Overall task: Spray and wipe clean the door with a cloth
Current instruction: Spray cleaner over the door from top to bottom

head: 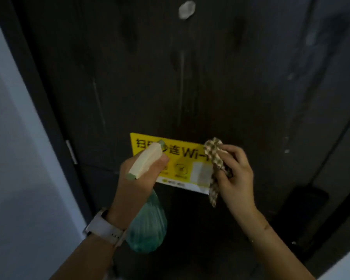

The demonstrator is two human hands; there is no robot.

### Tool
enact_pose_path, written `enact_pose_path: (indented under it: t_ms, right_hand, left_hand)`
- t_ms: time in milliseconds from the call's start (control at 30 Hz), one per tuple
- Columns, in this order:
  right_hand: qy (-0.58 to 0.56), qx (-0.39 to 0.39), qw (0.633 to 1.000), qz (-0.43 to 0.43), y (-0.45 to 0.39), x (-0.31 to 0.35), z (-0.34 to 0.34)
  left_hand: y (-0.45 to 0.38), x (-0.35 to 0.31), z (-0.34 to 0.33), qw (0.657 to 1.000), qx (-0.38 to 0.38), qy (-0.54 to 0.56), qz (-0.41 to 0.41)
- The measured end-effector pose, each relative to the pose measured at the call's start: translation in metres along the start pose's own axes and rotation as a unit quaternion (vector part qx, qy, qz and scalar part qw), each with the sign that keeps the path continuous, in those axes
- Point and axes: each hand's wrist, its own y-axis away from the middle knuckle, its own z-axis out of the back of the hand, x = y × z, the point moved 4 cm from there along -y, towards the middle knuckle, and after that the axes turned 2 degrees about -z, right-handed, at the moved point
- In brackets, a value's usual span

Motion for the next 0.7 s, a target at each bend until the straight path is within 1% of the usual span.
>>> enact_pose_path:
  t_ms: [100, 200, 267, 333, 500, 567, 633, 700]
  right_hand:
    - [0.041, 0.042, 0.998, -0.006, 0.021, -0.002, -0.072]
    - [0.09, 0.063, 0.994, 0.02, 0.034, -0.002, -0.134]
    - [0.109, 0.088, 0.99, 0.026, 0.044, -0.001, -0.173]
    - [0.113, 0.109, 0.987, 0.018, 0.054, 0.001, -0.206]
    - [0.142, 0.173, 0.974, -0.014, 0.086, -0.002, -0.271]
    - [0.159, 0.165, 0.973, -0.032, 0.096, -0.006, -0.284]
    - [0.175, 0.134, 0.974, -0.05, 0.102, -0.011, -0.29]
    - [0.187, 0.12, 0.973, -0.066, 0.104, -0.016, -0.293]
  left_hand:
    - [0.0, 0.052, 0.053, 0.999, 0.031, -0.025, 0.03]
    - [0.002, 0.103, 0.1, 0.996, 0.016, -0.002, 0.092]
    - [0.008, 0.134, 0.128, 0.992, 0.023, 0.006, 0.121]
    - [0.016, 0.167, 0.153, 0.989, 0.036, 0.014, 0.145]
    - [0.039, 0.252, 0.204, 0.974, 0.024, -0.018, 0.226]
    - [0.049, 0.281, 0.214, 0.962, 0.024, -0.025, 0.27]
    - [0.057, 0.31, 0.22, 0.949, 0.019, -0.025, 0.313]
    - [0.065, 0.334, 0.221, 0.94, 0.005, -0.022, 0.339]
